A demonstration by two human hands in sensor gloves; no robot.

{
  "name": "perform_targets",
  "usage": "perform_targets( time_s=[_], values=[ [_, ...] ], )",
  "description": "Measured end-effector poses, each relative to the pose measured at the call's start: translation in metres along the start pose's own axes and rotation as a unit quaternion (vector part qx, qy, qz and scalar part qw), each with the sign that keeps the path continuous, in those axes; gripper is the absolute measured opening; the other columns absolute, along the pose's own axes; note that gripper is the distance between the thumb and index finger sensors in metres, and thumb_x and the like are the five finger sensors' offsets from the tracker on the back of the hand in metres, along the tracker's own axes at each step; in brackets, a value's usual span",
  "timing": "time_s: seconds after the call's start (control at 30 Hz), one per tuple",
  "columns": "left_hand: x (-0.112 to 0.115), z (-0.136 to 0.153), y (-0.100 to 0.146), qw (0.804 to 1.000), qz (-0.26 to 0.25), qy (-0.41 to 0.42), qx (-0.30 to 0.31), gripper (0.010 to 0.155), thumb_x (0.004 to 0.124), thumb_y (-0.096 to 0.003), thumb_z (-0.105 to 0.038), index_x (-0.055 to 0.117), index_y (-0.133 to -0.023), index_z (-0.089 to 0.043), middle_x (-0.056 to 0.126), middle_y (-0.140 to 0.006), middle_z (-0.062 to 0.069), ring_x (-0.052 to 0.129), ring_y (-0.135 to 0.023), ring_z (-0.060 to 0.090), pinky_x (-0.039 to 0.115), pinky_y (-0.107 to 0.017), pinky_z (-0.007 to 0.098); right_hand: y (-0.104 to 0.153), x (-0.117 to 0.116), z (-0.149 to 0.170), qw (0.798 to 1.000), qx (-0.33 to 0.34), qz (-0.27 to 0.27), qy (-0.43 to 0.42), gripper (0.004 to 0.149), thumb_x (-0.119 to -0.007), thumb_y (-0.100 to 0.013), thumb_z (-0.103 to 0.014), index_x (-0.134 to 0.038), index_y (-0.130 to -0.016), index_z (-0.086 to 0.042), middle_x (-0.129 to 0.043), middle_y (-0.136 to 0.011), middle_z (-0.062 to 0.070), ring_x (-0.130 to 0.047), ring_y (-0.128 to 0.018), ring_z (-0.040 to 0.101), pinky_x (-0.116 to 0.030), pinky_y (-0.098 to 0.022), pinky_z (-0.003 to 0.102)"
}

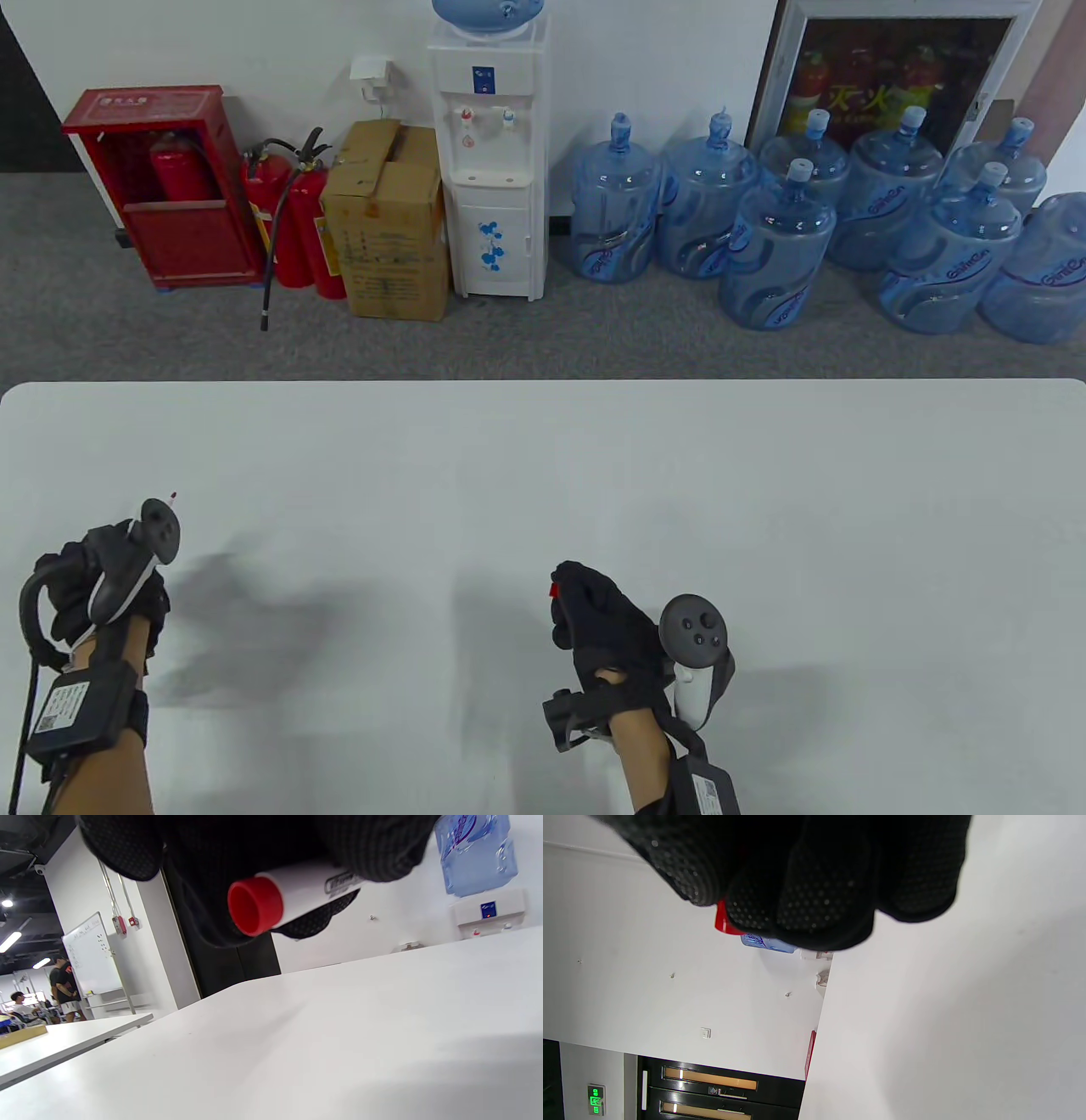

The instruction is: Insert the marker cap back onto the marker

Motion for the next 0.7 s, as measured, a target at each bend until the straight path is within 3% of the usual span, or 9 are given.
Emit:
perform_targets(
  time_s=[0.23, 0.43, 0.7],
  values=[
    [-0.024, -0.022, 0.032, 0.999, 0.001, 0.022, 0.047, 0.051, 0.069, -0.045, -0.044, 0.077, -0.093, -0.031, 0.097, -0.086, -0.003, 0.102, -0.078, 0.027, 0.066, -0.069, 0.06, 0.005, -0.005, -0.004, 1.0, 0.009, -0.02, 0.002, 0.046, -0.075, -0.045, -0.049, -0.082, -0.084, -0.026, -0.098, -0.052, -0.01, -0.101, -0.029, 0.006, -0.09, -0.042, 0.038],
    [-0.046, -0.042, 0.062, 0.993, 0.001, 0.083, 0.078, 0.05, 0.074, -0.0435, -0.047, 0.08, -0.091, -0.031, 0.099, -0.083, -0.003, 0.104, -0.075, 0.027, 0.067, -0.068, 0.061, 0.008, -0.01, -0.006, 0.999, 0.012, -0.032, -0.001, 0.046, -0.075, -0.045, -0.05, -0.083, -0.082, -0.025, -0.099, -0.051, -0.011, -0.101, -0.028, 0.006, -0.091, -0.041, 0.038],
    [-0.086, -0.11, 0.125, 0.975, -0.052, 0.131, 0.17, 0.051, 0.078, -0.0419, -0.051, 0.083, -0.089, -0.032, 0.102, -0.079, -0.005, 0.106, -0.072, 0.025, 0.068, -0.068, 0.06, 0.011, -0.01, -0.006, 0.999, 0.005, -0.035, 0.0, 0.045, -0.074, -0.044, -0.052, -0.086, -0.079, -0.025, -0.099, -0.047, -0.012, -0.101, -0.025, 0.005, -0.091, -0.039, 0.038]
  ],
)
Point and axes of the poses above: the tracker on the back of each hand, its own z axis roughly to the little-finger side, its own y axis roughly from the fingertips to the wrist, x = y × z, the point moved 1 cm from there along -y, roughly from the wrist to the fingertips
